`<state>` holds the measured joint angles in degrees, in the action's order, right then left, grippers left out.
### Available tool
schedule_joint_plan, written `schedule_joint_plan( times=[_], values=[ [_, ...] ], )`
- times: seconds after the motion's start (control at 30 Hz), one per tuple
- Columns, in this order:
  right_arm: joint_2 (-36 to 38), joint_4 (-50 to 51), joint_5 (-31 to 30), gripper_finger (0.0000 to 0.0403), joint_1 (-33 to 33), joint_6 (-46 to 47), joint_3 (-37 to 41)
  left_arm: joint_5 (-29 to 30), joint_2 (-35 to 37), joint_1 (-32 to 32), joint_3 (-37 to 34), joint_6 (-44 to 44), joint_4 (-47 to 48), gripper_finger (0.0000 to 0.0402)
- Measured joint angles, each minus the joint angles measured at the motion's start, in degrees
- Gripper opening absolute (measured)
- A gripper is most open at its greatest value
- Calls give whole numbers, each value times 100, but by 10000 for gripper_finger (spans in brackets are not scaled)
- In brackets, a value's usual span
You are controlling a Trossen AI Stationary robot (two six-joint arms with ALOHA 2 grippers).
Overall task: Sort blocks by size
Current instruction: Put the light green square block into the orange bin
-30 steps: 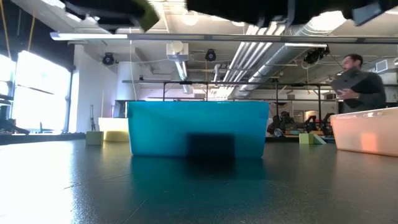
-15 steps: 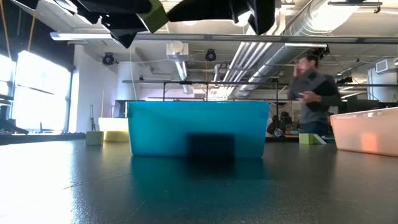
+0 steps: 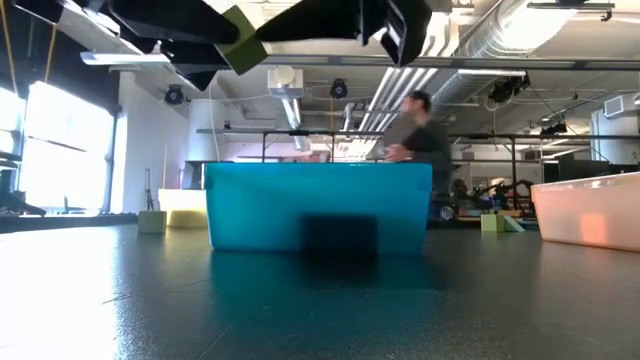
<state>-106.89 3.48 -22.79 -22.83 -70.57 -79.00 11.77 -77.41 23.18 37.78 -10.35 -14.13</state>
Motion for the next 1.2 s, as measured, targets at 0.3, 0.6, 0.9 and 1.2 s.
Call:
schedule_joint_plan(
  times=[0.3, 0.6, 0.9, 1.2],
  values=[
    [-306, -142, -83, 245, 108, 25, 9, -120, 3, -83, 9, -12, -131, 115],
    [-304, -197, -103, 188, 140, 669, 9, -136, 2, -80, 9, -16, -118, 116],
    [-291, 137, 40, 129, 125, 1932, 0, -175, 22, -81, 9, -2, -33, 164],
    [-264, 1418, -323, 129, -46, 3935, 364, 198, 566, -74, 15, -152, 872, 168]
  ],
)
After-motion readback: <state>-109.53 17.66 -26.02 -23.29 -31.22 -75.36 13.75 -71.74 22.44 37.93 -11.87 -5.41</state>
